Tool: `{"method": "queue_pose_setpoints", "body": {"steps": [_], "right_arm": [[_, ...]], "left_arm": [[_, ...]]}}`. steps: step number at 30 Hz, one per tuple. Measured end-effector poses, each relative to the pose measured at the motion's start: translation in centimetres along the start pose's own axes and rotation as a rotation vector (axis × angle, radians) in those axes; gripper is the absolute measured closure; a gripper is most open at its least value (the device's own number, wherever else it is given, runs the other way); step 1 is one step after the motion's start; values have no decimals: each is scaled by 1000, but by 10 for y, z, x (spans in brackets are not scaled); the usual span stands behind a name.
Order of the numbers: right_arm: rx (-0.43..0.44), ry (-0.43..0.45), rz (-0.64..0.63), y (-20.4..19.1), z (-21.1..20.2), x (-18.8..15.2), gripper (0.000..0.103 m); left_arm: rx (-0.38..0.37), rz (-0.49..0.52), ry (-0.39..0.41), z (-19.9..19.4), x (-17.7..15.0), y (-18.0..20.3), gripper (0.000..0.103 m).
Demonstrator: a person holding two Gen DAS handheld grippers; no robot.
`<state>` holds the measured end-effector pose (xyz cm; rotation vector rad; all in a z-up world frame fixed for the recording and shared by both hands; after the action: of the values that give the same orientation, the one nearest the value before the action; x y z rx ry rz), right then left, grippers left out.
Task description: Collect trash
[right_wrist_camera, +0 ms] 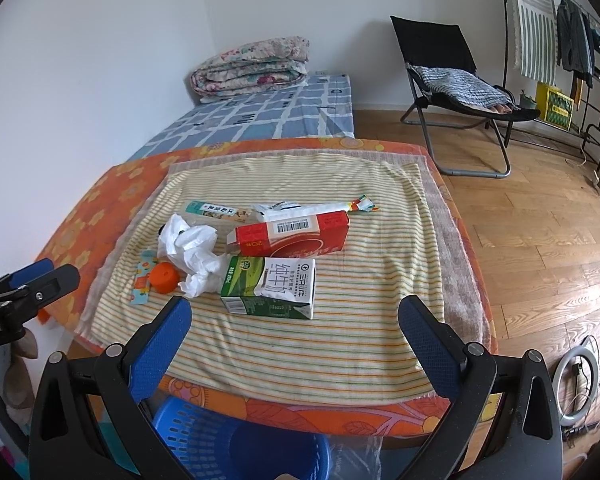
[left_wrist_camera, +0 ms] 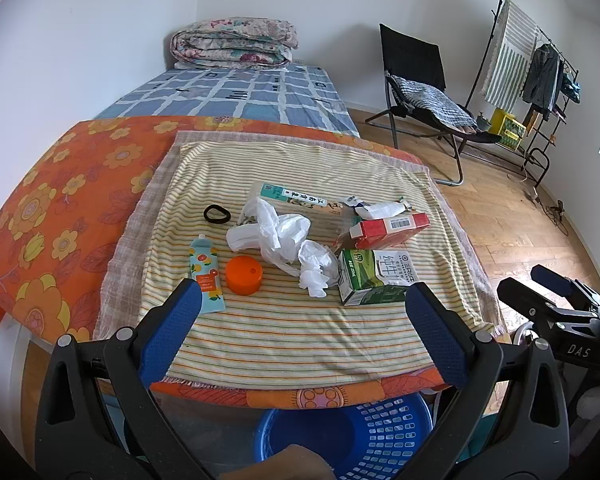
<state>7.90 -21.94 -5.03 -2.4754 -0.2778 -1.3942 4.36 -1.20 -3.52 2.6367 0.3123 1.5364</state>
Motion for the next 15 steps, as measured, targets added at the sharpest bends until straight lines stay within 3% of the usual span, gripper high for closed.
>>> {"method": "queue_pose_setpoints", "body": {"steps": [15], "right_arm": [[17,3,-1,-1,-1,1,0]], "left_arm": [[-1,-1,-1,-1,0,1,0]]}}
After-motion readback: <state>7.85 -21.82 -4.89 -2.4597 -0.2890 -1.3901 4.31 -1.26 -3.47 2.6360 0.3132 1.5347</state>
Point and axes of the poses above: each gripper's, at about its wrist camera, not at the fingertips, and z roughly the way its jaws point, y to its right, x to its top, the point moved 6 cm from there along z, roughly the way its jaws point, and after that the axes turned 14 degrees about y, right-handed, at the moved point
